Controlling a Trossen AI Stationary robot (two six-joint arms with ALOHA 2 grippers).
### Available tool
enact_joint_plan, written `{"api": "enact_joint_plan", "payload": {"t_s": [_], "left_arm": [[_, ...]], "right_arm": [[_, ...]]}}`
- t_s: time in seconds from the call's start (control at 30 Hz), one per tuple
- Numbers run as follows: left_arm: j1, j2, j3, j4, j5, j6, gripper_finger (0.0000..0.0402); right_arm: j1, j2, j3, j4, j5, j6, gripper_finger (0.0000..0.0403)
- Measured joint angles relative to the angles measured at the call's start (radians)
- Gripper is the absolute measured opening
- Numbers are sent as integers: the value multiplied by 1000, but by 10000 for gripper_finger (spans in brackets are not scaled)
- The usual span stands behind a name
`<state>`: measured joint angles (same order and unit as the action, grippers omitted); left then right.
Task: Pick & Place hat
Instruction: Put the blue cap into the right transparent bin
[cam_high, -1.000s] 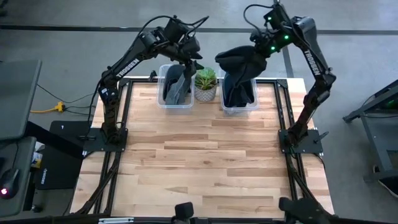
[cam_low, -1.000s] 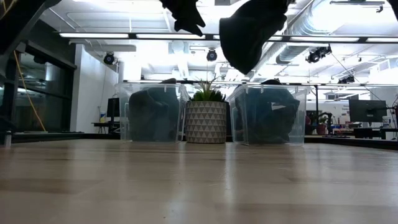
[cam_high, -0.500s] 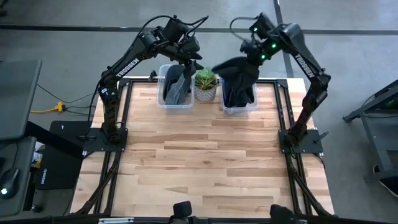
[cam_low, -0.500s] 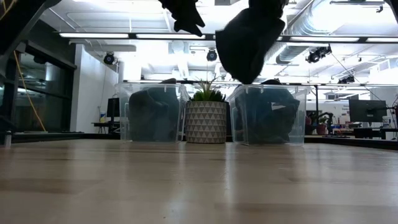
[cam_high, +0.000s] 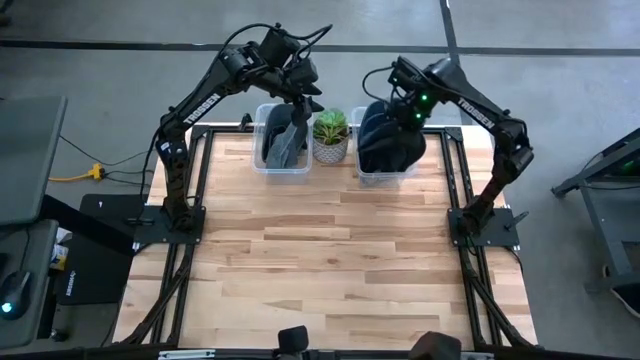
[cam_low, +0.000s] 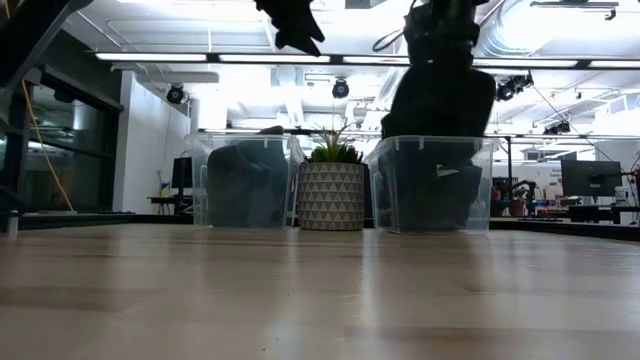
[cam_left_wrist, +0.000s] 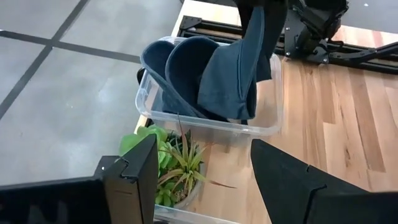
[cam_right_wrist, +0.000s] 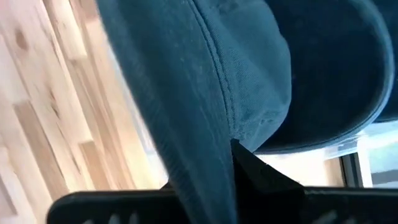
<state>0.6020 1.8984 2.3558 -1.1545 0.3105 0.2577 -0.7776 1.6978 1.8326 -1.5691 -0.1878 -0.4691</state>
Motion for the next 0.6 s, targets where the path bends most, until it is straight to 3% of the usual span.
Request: {"api": "enact_joint_plan", "payload": {"t_s": [0.6], "left_arm": [[0,0,0,8,42,-47,200]], "right_arm": [[0,24,-195,213,73,-151,13]]}}
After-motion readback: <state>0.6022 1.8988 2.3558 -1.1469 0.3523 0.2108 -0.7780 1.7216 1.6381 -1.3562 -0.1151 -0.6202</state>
